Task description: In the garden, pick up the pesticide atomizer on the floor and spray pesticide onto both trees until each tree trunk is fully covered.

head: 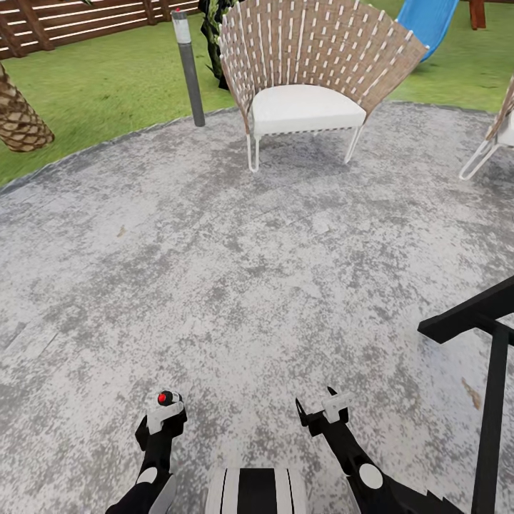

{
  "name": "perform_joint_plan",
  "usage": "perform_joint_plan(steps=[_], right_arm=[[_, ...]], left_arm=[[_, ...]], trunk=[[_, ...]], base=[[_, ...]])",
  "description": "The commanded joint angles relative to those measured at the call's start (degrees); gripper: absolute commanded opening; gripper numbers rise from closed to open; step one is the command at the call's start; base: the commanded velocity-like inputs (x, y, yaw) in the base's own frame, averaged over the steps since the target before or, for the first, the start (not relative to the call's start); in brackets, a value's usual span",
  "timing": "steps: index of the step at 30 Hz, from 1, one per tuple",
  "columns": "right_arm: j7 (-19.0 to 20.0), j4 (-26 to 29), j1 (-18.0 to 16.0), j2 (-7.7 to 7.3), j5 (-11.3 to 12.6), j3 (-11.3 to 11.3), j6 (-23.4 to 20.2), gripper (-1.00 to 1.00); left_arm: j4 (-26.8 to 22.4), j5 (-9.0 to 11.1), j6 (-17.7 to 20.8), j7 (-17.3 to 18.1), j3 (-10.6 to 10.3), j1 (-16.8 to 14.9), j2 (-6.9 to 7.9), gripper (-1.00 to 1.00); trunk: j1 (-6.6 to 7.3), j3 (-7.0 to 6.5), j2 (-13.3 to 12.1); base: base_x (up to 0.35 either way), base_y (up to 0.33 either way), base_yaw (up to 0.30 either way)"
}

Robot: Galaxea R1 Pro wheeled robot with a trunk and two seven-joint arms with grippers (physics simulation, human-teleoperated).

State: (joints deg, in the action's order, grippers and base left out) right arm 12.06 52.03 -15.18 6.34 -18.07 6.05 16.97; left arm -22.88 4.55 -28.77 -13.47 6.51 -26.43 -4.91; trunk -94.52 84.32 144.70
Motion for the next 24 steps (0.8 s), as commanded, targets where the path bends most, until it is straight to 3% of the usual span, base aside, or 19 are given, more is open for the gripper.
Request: perform_joint_plan(steps=[1,24], right_arm=[[0.48,0.00,-0.03,0.12,-0.39,0.36,0.25,1.00],[0.51,0.00,-0.03,0.11,-0.39,0.36,0.25,1.00]], left_arm=[[0.03,0.46,-0.23,0.11,0.01,-0.02,-0.01,1.00],[-0.15,0.48,-0.27,0.11,0.08,0.05,-0.01,1.00]], trunk=[[0.01,0.03,0.01],[0.01,0.03,0.01]], base=[[0.000,0.000,0.000],[0.035,-0.004,0.000]])
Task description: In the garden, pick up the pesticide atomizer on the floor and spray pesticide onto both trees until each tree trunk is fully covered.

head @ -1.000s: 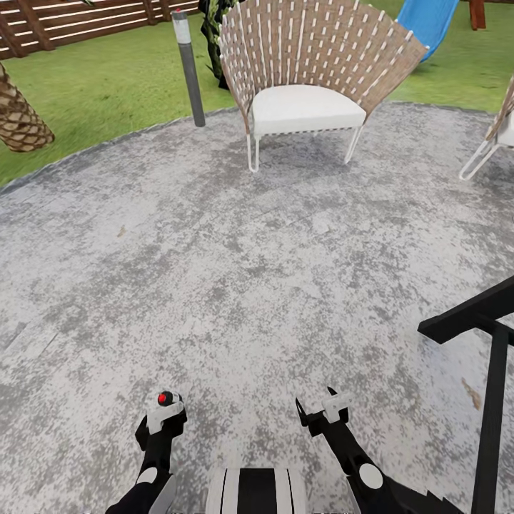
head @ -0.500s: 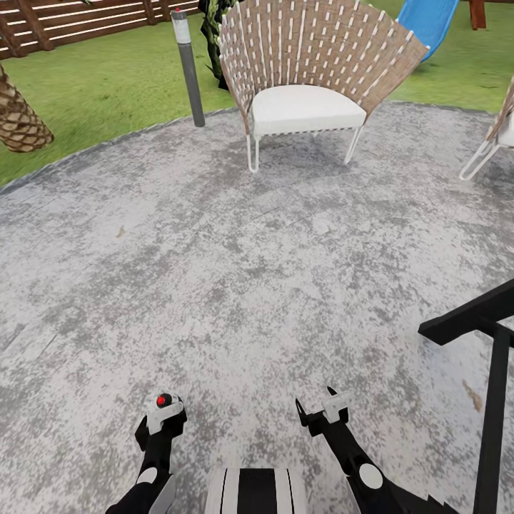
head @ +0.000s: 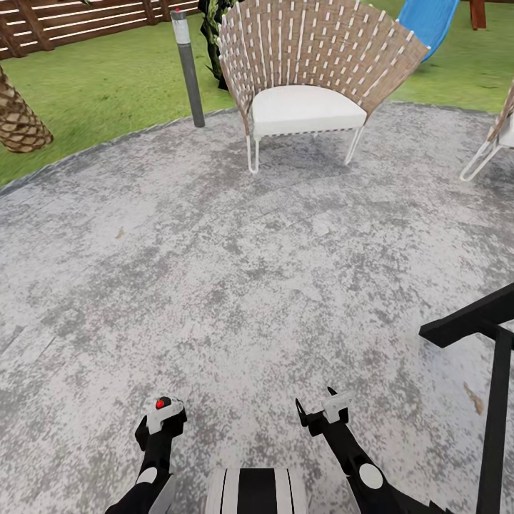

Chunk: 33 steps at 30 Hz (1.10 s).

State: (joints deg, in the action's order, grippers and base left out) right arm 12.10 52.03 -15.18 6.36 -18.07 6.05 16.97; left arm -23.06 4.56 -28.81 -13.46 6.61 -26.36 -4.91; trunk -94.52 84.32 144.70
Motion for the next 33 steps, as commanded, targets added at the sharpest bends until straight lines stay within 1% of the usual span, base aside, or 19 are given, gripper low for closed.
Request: perform_joint_plan(steps=[1,24,33], right_arm=[[0.47,0.00,-0.03,0.09,-0.39,0.36,0.25,1.00],[0.47,0.00,-0.03,0.13,-0.39,0.36,0.25,1.00],[0.47,-0.03,-0.03,0.10,-0.39,0.36,0.25,1.00]], left_arm=[[0.03,0.48,-0.22,0.10,-0.02,-0.02,-0.01,1.00],[-0.05,0.53,-0.28,0.10,-0.01,-0.03,0.04,1.00],[-0.06,0.96,-0.27,0.10,0.00,-0.09,0.06,1.00]], trunk=[[0.01,0.03,0.01],[0.01,0.03,0.01],[0.01,0.03,0.01]], base=[[0.025,0.000,0.000],[0.018,0.000,0.000],[0.000,0.000,0.000]])
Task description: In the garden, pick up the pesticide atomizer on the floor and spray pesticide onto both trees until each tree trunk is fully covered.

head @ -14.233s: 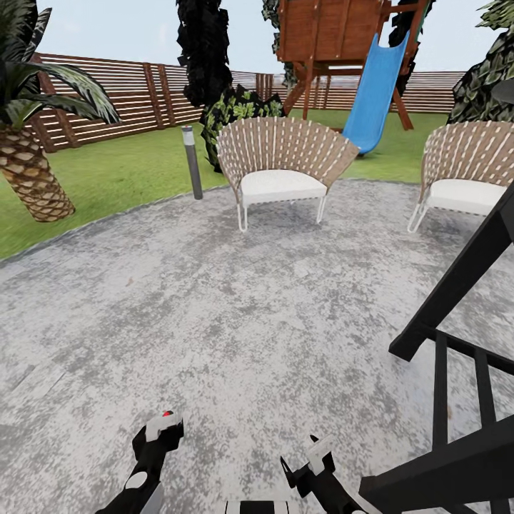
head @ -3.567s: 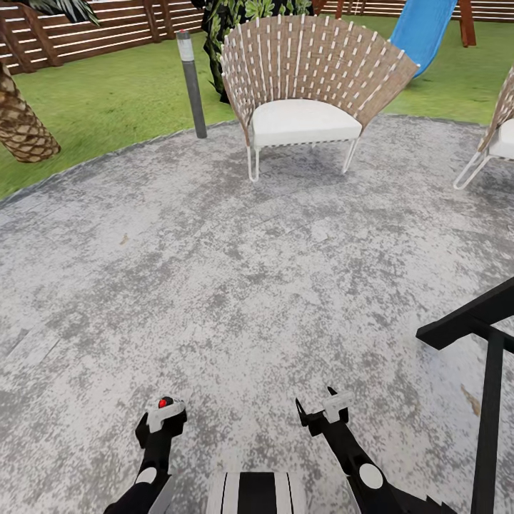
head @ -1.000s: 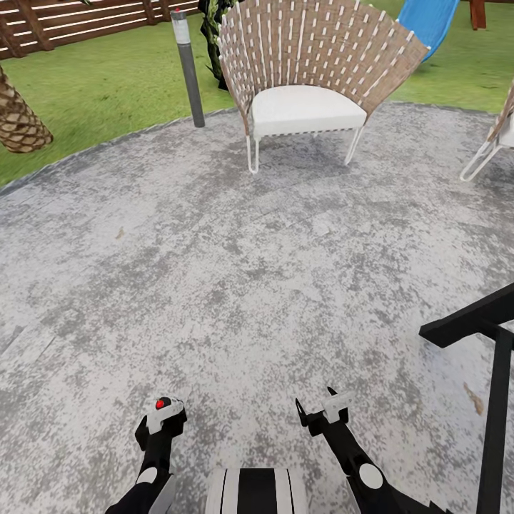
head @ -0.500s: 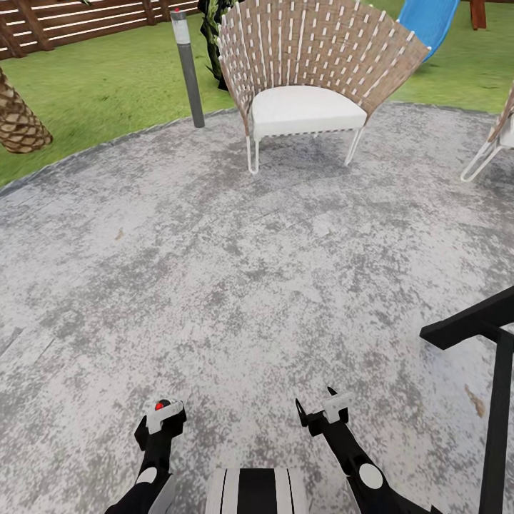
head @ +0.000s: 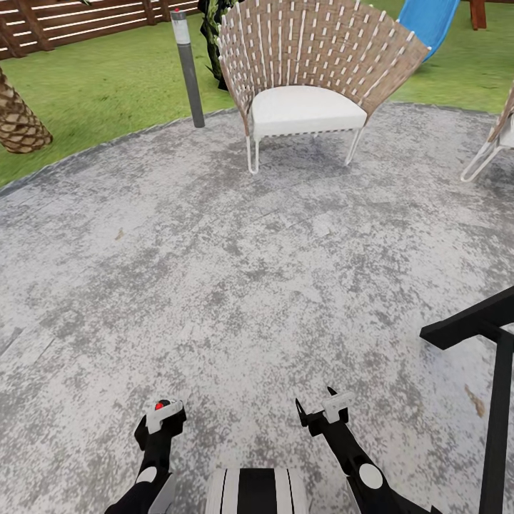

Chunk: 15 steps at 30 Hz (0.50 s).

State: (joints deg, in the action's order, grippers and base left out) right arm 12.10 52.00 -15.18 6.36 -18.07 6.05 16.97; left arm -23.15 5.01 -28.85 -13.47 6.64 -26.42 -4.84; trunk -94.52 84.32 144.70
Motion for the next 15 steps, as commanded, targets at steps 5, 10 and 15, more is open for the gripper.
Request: perform_joint_plan(steps=[5,10,15], right_arm=[[0.47,0.03,-0.03,0.09,-0.39,0.36,0.25,1.00],[0.47,0.02,-0.03,0.09,-0.39,0.36,0.25,1.00],[0.47,-0.04,-0.03,0.11,-0.39,0.36,0.25,1.00]], left_arm=[[0.03,0.53,-0.17,0.11,-0.04,-0.22,-0.06,1.00],[0.00,0.47,-0.21,0.11,-0.04,-0.28,-0.08,1.00],[-0.05,0.45,-0.24,0.11,-0.04,-0.37,-0.08,1.00]], trunk=[[0.01,0.03,0.01],[0.01,0.03,0.01],[0.01,0.03,0.01]], base=[[0.000,0.000,0.000],[0.000,0.000,0.000],[0.000,0.000,0.000]])
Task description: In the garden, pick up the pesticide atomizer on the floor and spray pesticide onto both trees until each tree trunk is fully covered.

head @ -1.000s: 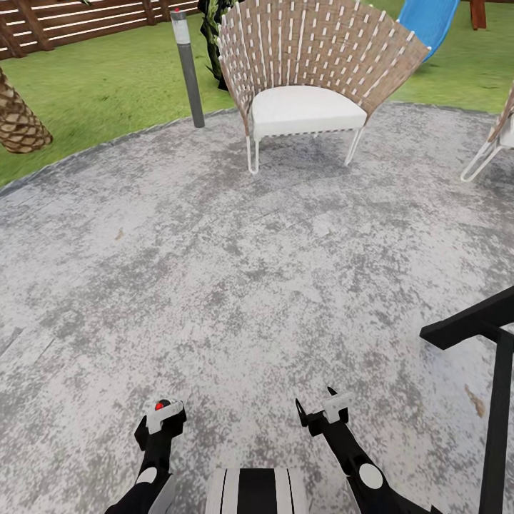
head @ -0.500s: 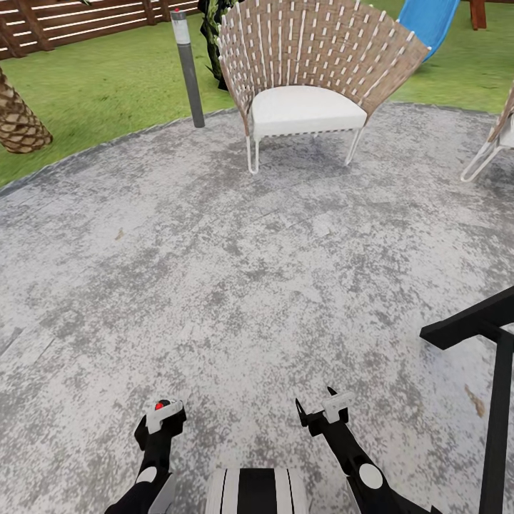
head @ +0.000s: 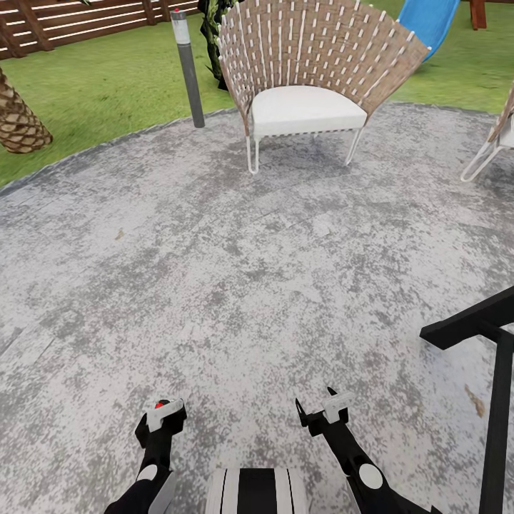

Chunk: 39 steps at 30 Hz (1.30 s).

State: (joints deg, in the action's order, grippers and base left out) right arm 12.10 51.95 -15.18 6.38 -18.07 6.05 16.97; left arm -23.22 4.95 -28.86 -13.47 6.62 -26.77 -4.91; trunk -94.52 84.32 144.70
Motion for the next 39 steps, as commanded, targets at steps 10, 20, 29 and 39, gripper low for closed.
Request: perform_joint_plan(steps=[10,20,29,39], right_arm=[[0.47,0.03,-0.03,0.08,-0.39,0.36,0.25,1.00],[0.47,-0.01,-0.03,0.12,-0.39,0.36,0.25,1.00],[0.47,-0.01,-0.03,0.12,-0.39,0.28,0.25,1.00],[0.45,-0.01,-0.03,0.12,-0.39,0.26,0.25,1.00]], left_arm=[[0.02,0.58,-0.23,0.11,-0.03,0.02,0.04,-1.00],[-1.29,0.59,-0.23,0.11,0.07,0.13,0.05,-1.00],[-3.30,0.44,-0.15,0.17,0.02,0.22,0.06,-1.00],[-4.29,0.15,-0.06,0.72,-0.03,0.23,0.08,-1.00]], trunk=[[0.01,0.03,0.01],[0.01,0.03,0.01],[0.01,0.03,0.01],[0.01,0.03,0.01]], base=[[0.000,0.000,0.000],[0.000,0.000,0.000],[0.000,0.000,0.000],[0.000,0.000,0.000]])
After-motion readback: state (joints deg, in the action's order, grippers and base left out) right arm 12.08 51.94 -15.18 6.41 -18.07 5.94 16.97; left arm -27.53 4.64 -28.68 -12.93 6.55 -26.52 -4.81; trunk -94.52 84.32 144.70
